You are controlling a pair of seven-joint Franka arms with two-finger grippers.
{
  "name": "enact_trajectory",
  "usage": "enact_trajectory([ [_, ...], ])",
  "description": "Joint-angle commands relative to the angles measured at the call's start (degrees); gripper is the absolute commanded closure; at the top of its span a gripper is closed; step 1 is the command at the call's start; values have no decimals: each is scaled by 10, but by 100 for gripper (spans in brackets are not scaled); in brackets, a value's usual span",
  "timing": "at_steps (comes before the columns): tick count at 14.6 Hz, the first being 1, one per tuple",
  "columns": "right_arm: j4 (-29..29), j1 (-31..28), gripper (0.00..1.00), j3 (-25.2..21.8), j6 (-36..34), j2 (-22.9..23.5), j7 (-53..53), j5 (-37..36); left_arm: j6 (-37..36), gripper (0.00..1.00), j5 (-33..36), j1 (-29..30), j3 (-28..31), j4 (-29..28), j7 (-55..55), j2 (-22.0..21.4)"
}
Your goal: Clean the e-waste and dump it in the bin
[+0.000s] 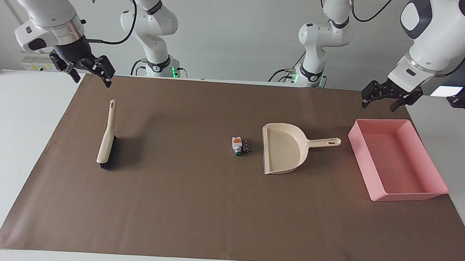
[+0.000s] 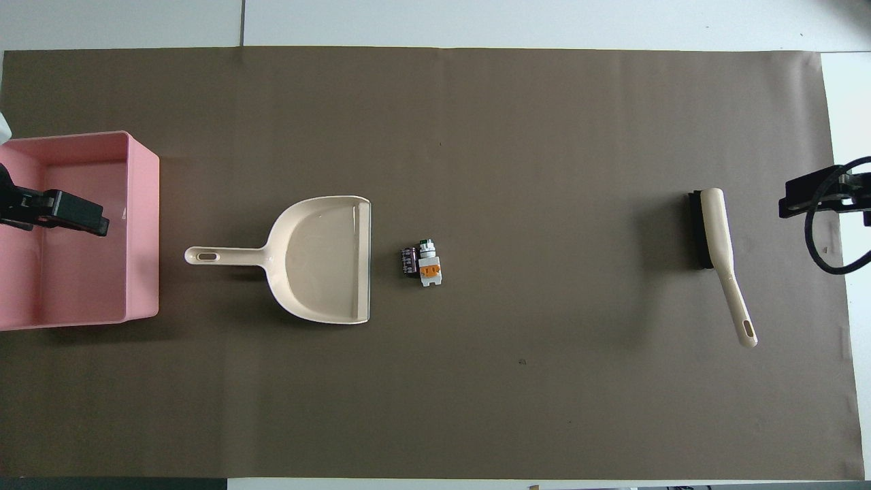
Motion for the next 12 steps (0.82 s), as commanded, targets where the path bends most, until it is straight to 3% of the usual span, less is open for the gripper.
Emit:
enact_trajectory([
  [1,-6,-4,0,0,6,-5,-11,3,-3,2,-1,10,-5,-2,10,-6],
  [10,-28,-8,0,0,26,-14,-28,3,-16,1,-1,9,-5,2,0,-5],
  [12,-76,-9,0,-1,63,-33,-50,3,-54,1,-1,4,-7,2,1,-5],
])
